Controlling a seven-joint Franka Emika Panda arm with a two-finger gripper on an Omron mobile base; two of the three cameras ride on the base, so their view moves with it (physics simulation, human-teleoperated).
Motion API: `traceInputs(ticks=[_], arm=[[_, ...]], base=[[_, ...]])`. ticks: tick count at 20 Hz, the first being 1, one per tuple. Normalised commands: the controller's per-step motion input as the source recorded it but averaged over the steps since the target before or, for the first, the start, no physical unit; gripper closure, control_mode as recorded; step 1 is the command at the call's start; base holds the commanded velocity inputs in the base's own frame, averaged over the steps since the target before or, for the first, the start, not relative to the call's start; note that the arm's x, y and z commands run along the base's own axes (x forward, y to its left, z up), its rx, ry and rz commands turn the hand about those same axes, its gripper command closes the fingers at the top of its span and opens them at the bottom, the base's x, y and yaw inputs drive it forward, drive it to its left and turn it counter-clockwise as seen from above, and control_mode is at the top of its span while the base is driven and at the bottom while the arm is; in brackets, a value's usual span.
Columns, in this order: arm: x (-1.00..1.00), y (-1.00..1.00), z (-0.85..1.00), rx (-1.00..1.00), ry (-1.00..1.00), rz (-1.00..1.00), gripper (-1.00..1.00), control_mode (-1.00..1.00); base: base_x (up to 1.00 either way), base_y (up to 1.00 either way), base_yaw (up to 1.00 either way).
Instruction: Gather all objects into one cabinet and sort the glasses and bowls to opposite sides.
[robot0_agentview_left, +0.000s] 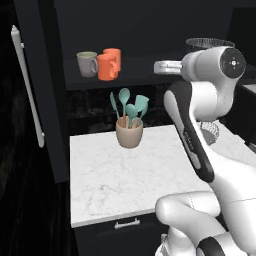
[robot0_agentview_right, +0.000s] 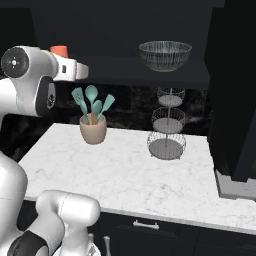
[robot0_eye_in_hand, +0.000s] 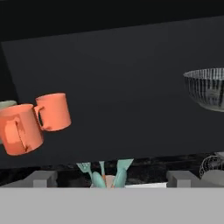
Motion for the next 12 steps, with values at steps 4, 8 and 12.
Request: traceInputs(ticks=[4, 8, 12], arm=[[-0.79, -0.84, 0.0, 0.06, 0.03, -0.2, -1.0, -1.0], [-0.94, -0.73, 0.0, 0.02, 0.0, -0.05, -1.0, -1.0], [-1.0, -0.07, 0.0, 0.0, 0.0, 0.0, -1.0, -1.0]], base=[[0.0, 0.0, 0.0], [0.0, 0.0, 0.0], [0.0, 0.0, 0.0]])
